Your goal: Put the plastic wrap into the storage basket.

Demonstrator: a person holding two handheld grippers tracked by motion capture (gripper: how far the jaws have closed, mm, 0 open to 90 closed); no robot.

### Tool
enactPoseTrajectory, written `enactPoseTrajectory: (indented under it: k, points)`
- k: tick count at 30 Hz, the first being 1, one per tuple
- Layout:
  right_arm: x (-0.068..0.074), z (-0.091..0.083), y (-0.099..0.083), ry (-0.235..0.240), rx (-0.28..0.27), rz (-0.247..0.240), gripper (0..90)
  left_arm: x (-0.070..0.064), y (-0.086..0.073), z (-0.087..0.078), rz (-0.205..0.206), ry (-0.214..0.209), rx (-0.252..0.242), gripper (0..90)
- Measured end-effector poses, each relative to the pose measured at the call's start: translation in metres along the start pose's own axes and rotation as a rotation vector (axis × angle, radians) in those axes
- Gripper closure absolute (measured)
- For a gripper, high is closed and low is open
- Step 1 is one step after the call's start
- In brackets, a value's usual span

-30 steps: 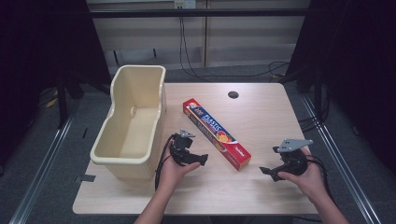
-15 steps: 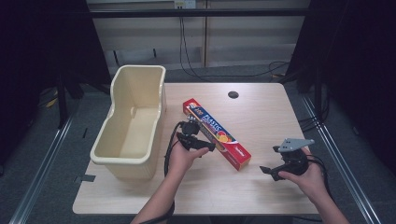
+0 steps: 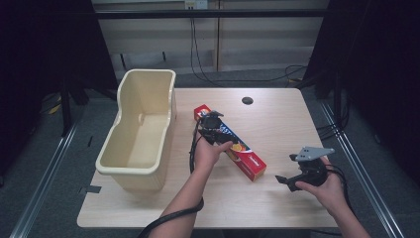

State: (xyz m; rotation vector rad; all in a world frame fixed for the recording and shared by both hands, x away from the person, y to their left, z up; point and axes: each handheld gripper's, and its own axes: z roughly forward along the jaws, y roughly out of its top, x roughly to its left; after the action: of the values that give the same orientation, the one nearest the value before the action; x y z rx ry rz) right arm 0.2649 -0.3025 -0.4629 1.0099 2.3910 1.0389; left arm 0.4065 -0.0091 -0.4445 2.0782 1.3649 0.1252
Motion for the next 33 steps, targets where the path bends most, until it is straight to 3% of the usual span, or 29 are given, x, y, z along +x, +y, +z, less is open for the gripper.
enactPoseTrajectory:
  k: [3,5,14,16,21,23,29,30,33]
  points:
    - [0.0,0.0,0.0,-0.005,0.0,0.006,5.7,-0.001,0.001,0.004,-0.008,0.007,0.007,0.0]
    - [0.0,0.0,0.0,-0.001,-0.001,0.002,5.9,-0.002,0.004,0.009,-0.035,0.024,-0.002,0.0]
    - [-0.001,0.0,0.0,-0.01,-0.003,0.011,6.5,-0.01,0.014,0.018,-0.038,0.05,0.009,0.0]
    - [-0.001,0.0,0.0,-0.006,-0.002,0.012,6.6,-0.013,0.016,0.022,-0.059,0.065,0.004,0.0]
    - [-0.002,0.0,-0.001,-0.009,-0.003,0.021,7.0,-0.016,0.017,0.026,-0.047,0.115,0.004,0.0]
    - [-0.002,-0.001,0.0,-0.007,-0.006,0.026,6.9,-0.014,0.017,0.027,-0.075,0.125,0.013,0.0]
    - [-0.002,-0.002,0.0,-0.008,-0.01,0.028,7.0,-0.013,0.015,0.031,-0.106,0.123,0.017,0.0]
    - [-0.002,-0.001,0.0,-0.01,-0.013,0.029,7.3,-0.013,0.015,0.032,-0.135,0.125,0.022,0.0]
    - [-0.002,-0.001,0.0,-0.013,-0.015,0.037,7.3,-0.014,0.016,0.034,-0.155,0.131,0.019,0.0]
